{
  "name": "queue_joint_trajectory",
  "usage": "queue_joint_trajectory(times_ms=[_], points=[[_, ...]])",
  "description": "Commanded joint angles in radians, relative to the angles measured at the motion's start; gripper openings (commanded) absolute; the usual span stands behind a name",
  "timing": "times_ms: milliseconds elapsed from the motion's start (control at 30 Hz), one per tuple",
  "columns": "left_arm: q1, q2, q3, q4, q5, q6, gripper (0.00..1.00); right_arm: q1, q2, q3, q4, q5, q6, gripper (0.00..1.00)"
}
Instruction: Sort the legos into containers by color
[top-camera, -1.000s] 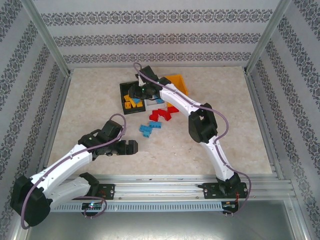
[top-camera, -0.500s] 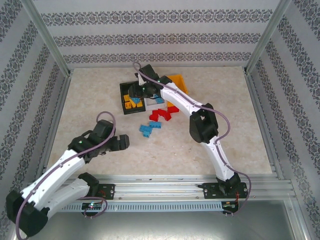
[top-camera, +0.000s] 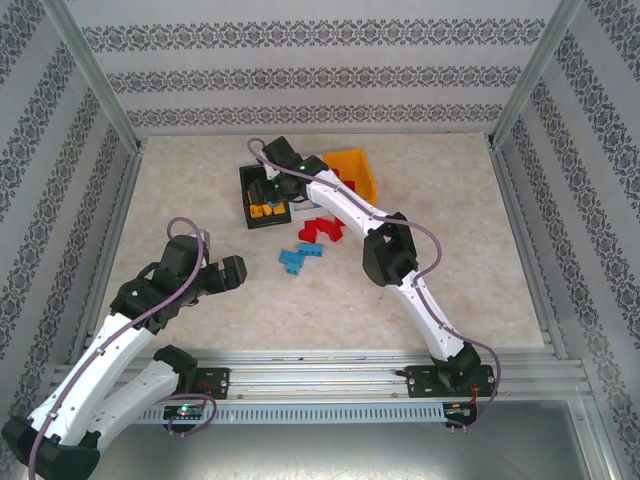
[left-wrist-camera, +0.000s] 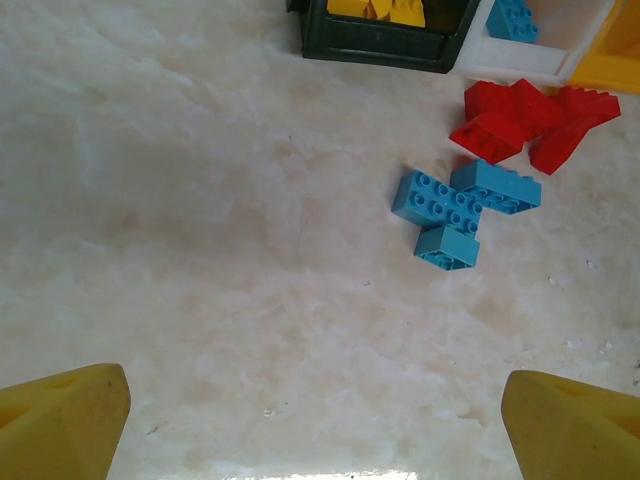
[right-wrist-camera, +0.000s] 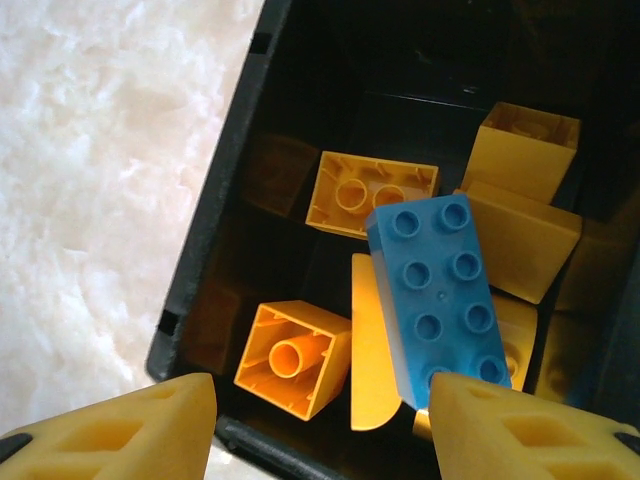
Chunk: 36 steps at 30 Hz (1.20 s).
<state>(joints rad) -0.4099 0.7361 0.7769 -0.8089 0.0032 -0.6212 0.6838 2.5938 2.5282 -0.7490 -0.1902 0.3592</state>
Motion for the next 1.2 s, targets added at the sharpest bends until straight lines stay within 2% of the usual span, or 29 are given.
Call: queue_joint_trajectory(times_ms=[0,133,367,533,733,833,900,1067,1167], points=[[0.017,-0.003,0.018,-0.031,0.021,0.024,0.96,0.011,0.071,0.050,-0.073,0.066,-0.039,0.59],[0.022,-0.018,0.029,-0.041,0.026,0.026,0.96,0.033,0.111,0.127,-0.139,0.192,-0.099,0.60],[0.026,-0.025,0.047,-0.059,0.052,0.052,0.97,0.044,0.139,0.165,-0.155,0.338,-0.166,0.57],[0.031,-0.011,0.053,-0.062,0.048,0.082,0.97,0.042,0.133,0.150,-0.232,0.336,-0.145,0.53],[0.035,-0.012,0.049,-0.046,0.056,0.093,0.97,0.049,-0.016,-0.066,-0.237,0.334,-0.108,0.53],[0.036,-0.018,0.046,-0.044,0.059,0.100,0.97,0.052,-0.085,-0.138,-0.176,0.324,-0.110,0.54],[0.040,-0.018,0.045,-0.046,0.062,0.103,0.97,0.051,-0.079,-0.105,-0.172,0.323,-0.119,0.56],[0.040,-0.036,0.052,-0.060,0.064,0.108,0.97,0.040,0.037,0.105,-0.261,0.300,-0.158,0.56],[0.045,-0.043,0.049,-0.067,0.058,0.116,0.98,0.035,0.073,0.116,-0.244,0.296,-0.180,0.53]])
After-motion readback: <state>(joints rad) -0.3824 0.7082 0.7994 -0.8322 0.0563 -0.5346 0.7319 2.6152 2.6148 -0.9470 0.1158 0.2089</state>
